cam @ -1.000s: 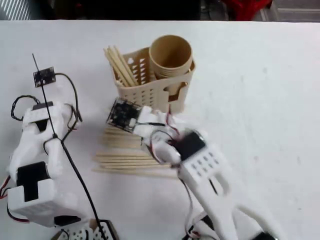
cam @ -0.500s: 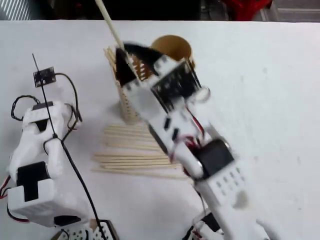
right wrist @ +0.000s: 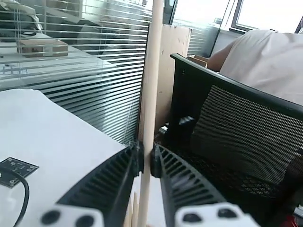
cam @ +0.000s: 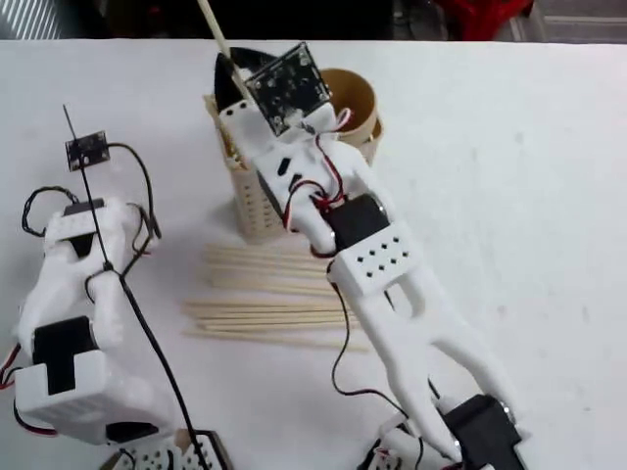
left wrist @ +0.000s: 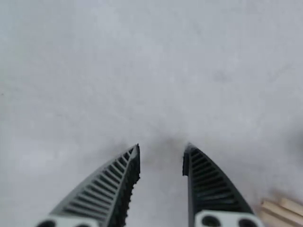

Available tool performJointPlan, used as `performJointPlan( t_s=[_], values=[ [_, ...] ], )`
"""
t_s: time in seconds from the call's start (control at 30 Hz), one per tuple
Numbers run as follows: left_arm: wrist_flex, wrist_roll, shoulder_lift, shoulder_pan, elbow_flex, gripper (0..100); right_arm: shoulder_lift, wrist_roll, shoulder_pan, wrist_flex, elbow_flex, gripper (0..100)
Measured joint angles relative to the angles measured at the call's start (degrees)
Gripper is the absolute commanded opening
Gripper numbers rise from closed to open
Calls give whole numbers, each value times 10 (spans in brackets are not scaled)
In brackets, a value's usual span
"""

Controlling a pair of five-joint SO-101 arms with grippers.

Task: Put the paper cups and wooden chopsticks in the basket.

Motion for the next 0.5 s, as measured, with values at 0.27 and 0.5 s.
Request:
performJointPlan(
  t_s=[0.27,0.5],
  values=[
    [0,0,0,0,0,169,-4,0,-1,15,11,168],
    [0,0,0,0,0,169,-91,0,-1,146,11,48]
  ],
)
